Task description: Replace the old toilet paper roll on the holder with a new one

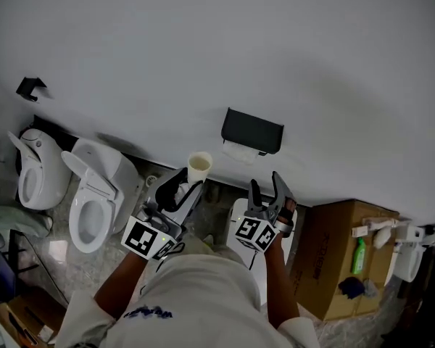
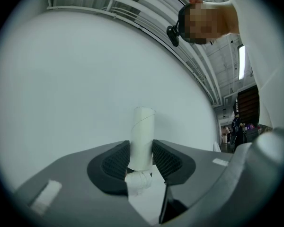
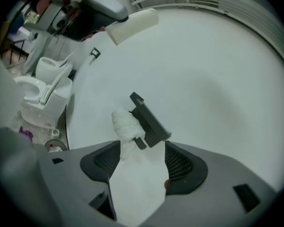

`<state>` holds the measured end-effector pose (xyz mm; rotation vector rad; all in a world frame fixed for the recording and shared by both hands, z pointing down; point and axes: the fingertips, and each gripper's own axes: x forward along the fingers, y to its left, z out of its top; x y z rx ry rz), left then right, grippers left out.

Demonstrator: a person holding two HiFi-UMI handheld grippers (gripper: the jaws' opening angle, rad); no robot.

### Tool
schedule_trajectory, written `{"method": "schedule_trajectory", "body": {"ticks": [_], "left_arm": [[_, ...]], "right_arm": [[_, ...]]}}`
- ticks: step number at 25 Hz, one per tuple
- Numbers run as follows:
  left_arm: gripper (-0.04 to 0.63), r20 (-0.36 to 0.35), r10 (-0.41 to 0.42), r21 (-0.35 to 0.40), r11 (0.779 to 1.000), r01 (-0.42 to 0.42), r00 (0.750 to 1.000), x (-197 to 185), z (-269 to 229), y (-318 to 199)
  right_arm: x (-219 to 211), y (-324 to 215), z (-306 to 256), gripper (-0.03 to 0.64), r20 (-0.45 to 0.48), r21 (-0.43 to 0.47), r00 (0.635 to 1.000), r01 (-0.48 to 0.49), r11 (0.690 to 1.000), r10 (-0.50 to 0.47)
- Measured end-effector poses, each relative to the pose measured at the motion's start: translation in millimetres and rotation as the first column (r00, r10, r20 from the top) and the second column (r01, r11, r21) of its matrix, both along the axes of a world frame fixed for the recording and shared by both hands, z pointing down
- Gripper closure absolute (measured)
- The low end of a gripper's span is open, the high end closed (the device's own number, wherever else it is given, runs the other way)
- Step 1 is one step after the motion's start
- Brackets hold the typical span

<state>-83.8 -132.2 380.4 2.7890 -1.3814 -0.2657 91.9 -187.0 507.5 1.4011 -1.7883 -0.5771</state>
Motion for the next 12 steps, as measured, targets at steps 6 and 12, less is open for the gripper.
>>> {"method": "schedule_trajectory", "body": {"ticks": [6, 12], "left_arm": [[0.439, 0.001, 0.003, 0.002, 1.0, -0.003, 1.0, 5, 2, -4], [0.439, 0.024, 0.011, 0.004, 1.0, -0.011, 1.0, 9, 2, -10]], "right_arm": [[38, 17, -18, 0.319, 0.139, -0.02, 0.981, -0.133, 0.991, 0.135], [54, 34, -37, 0.322, 0.378, -0.069, 0.908, -0.168, 0.983, 0.181]]}}
